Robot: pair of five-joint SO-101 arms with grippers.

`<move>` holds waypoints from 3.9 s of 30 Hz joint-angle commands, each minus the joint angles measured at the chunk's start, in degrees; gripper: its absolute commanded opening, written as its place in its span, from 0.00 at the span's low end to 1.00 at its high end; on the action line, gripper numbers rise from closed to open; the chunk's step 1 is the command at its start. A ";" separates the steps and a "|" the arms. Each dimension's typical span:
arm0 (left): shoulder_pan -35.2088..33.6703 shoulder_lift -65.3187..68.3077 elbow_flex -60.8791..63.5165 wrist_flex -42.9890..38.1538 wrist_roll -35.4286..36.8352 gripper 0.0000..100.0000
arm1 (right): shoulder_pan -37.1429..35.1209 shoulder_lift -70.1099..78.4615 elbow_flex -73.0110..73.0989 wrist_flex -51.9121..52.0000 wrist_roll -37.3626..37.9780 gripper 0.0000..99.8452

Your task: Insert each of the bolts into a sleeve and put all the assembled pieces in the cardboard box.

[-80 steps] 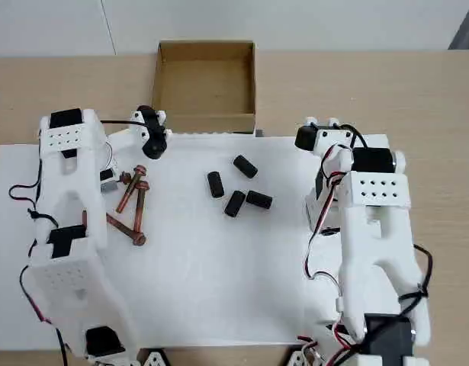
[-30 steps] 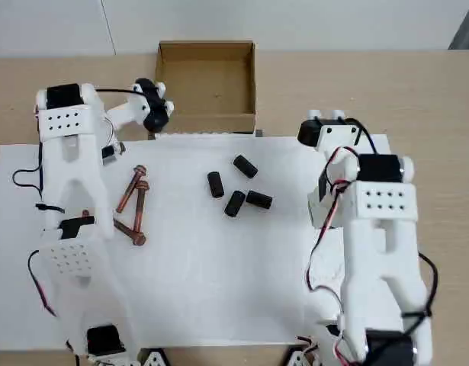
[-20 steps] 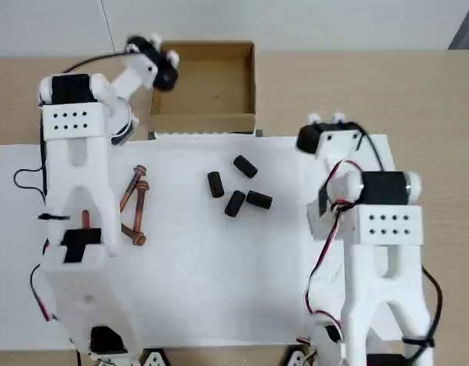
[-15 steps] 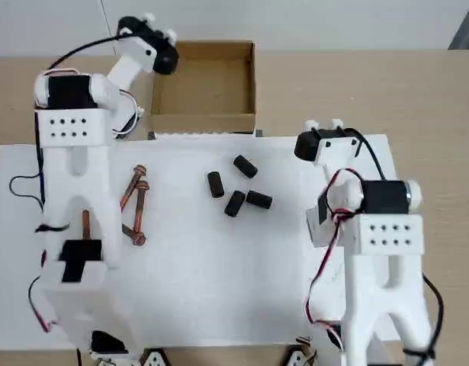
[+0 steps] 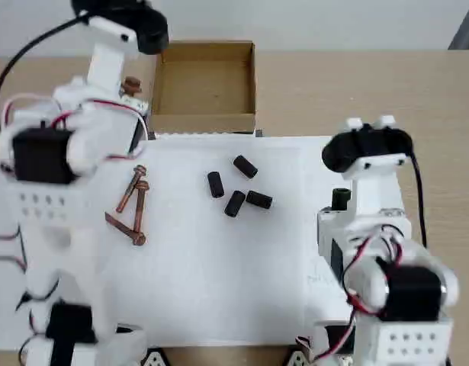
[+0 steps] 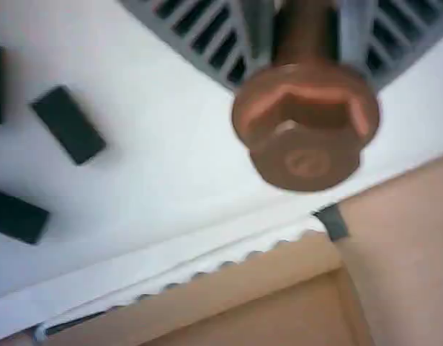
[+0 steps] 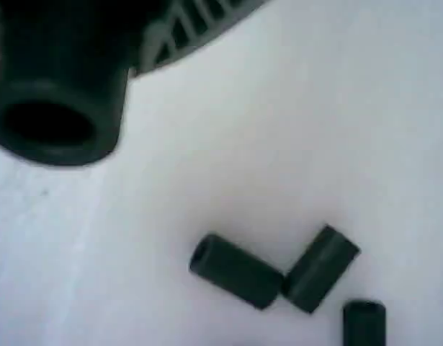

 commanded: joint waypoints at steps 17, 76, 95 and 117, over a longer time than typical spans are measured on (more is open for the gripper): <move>3.69 -59.34 61.85 -24.35 15.38 0.00 | -0.92 -17.36 15.30 -9.89 -6.95 0.00; 22.86 -91.87 100.09 -46.68 45.45 0.00 | -45.58 -44.79 55.38 -41.71 10.46 0.00; 29.89 -91.78 101.76 -39.82 41.76 0.00 | -45.41 -44.79 55.38 -43.21 10.64 0.00; 22.42 -91.60 101.58 -32.00 30.15 0.21 | -45.32 -44.79 55.30 -43.30 10.73 0.00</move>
